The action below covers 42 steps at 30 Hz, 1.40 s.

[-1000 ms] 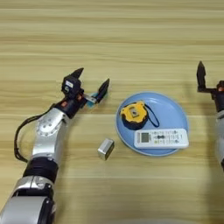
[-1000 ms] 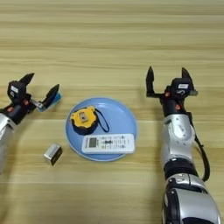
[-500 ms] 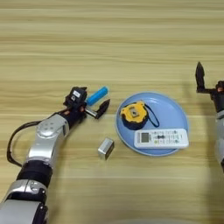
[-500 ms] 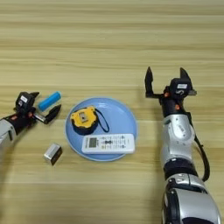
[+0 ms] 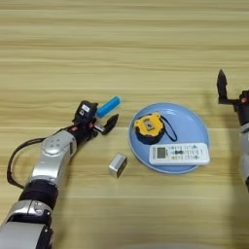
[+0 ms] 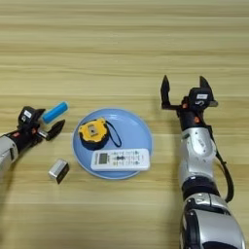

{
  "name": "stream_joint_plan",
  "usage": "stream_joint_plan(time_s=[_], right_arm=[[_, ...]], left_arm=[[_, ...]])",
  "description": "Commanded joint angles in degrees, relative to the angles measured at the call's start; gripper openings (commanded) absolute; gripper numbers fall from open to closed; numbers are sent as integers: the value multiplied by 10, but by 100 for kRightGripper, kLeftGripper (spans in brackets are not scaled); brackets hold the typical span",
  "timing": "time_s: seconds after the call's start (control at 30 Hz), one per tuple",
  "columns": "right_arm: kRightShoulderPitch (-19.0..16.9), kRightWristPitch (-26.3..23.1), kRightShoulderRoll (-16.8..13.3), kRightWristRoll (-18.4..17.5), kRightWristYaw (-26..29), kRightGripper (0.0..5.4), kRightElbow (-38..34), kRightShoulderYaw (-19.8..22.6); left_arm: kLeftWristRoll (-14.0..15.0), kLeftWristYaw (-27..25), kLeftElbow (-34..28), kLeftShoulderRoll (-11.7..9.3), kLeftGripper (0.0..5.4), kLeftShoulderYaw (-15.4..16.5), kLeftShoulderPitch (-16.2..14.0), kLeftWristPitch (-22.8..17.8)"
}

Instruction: Move the objects on the table

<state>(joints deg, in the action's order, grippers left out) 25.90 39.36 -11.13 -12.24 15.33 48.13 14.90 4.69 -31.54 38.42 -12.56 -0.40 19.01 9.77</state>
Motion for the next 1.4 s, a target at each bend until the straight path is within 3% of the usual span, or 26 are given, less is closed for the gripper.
stream_joint_plan(time_s=[0.03,1.03,1.4], right_arm=[[-1,-2,2,2,0,540,2,-2],[4,4,2,3,0,540,13,-1],[5,4,3,3,0,540,14,-2]], left_arm=[[-9,3,7,-7,361,-3,2,-2],[-7,-5,13,-5,77,-5,5,6],[5,-23,-6,-2,72,-3,3,6]])
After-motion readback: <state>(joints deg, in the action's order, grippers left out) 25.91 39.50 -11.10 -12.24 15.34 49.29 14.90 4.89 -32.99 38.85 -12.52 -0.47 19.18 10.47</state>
